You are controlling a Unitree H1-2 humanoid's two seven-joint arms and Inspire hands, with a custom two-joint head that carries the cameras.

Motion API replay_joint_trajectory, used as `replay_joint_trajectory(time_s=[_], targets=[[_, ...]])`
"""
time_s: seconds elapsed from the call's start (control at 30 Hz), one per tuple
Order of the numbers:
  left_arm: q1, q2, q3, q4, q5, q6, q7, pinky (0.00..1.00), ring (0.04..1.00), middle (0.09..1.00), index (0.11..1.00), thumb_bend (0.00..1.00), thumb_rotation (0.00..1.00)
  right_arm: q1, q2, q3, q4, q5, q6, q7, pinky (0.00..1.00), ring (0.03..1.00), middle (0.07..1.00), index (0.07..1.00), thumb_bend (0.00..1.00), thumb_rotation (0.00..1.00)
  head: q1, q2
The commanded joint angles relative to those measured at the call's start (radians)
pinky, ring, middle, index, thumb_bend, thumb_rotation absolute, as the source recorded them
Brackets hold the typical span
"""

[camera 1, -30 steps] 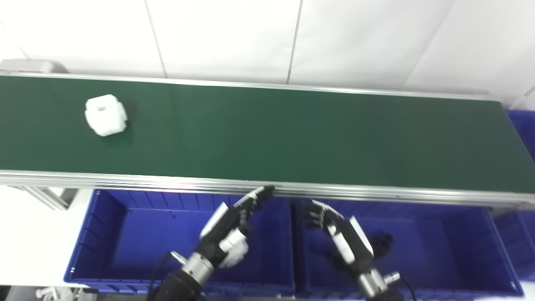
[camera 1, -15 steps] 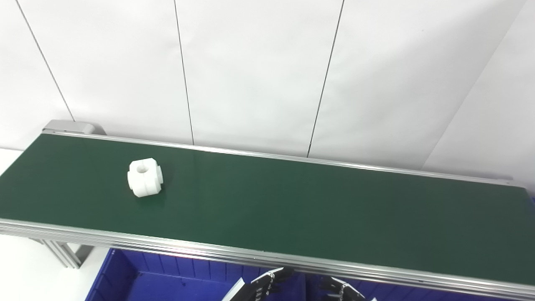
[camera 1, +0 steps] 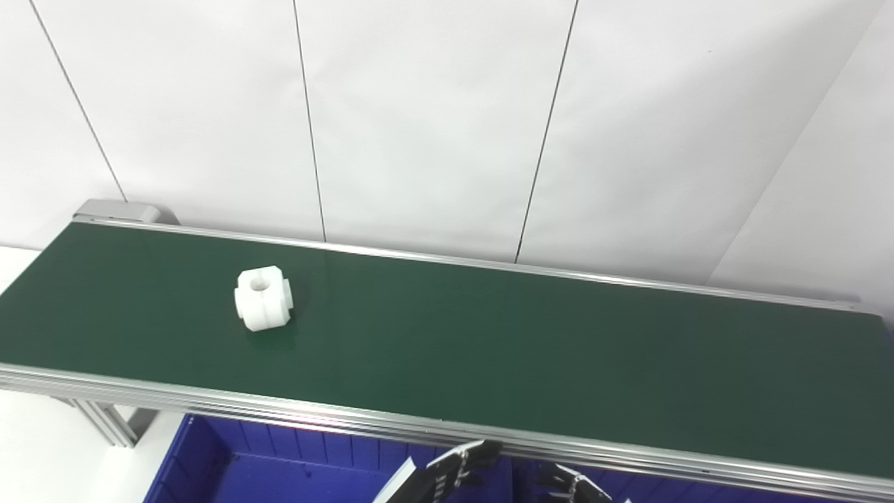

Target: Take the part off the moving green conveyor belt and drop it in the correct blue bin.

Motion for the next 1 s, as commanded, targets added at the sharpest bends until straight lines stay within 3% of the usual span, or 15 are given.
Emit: replay_joint_trajectory(time_s=[0.0,0.17,0.23,0.4,0.5,0.7,0.97], targets=[[-0.014,-0.002,-0.006,-0.09,-0.023,-0.004,-0.01,0.82,0.876,0.886,0.848,1.0,0.72,-0.009,0.002,0.0,-0.001,0.0,-0.024,0.022,0.7,0.757,0.788,0.791,0.82,0.98,0.005,0.005],[-0.096,0.053,0.051,-0.3,0.137,0.054,0.017,0.79,0.882,0.897,0.85,1.0,0.64,-0.013,0.005,-0.009,-0.004,0.008,-0.024,0.044,0.7,0.751,0.792,0.789,0.8,0.98,0.013,0.022],[-0.137,0.078,0.091,-0.343,0.244,0.064,0.041,0.77,0.88,0.905,0.862,1.0,0.57,-0.012,0.005,-0.013,-0.008,0.008,-0.024,0.049,0.7,0.754,0.795,0.789,0.79,0.99,0.016,0.028],[-0.249,0.151,0.172,-0.383,0.458,0.118,0.074,0.78,0.888,0.913,0.872,0.98,0.5,-0.006,0.001,-0.014,-0.02,-0.008,-0.024,0.041,0.68,0.747,0.782,0.791,0.8,1.0,0.02,0.036],[-0.31,0.196,0.196,-0.364,0.501,0.149,0.071,0.75,0.87,0.898,0.859,0.97,0.46,-0.004,-0.002,-0.012,-0.021,-0.015,-0.024,0.037,0.69,0.755,0.789,0.794,0.82,1.0,0.024,0.044],[-0.424,0.294,0.211,-0.251,0.609,0.164,0.092,0.72,0.839,0.874,0.841,0.94,0.5,-0.005,-0.004,-0.012,-0.017,-0.017,-0.024,0.036,0.7,0.761,0.794,0.799,0.82,1.0,0.025,0.046],[-0.532,0.369,0.212,-0.063,0.675,0.18,0.148,0.75,0.83,0.858,0.825,0.91,0.48,-0.01,0.0,-0.009,-0.011,-0.02,-0.024,0.033,0.7,0.759,0.794,0.801,0.81,1.0,0.025,0.045]])
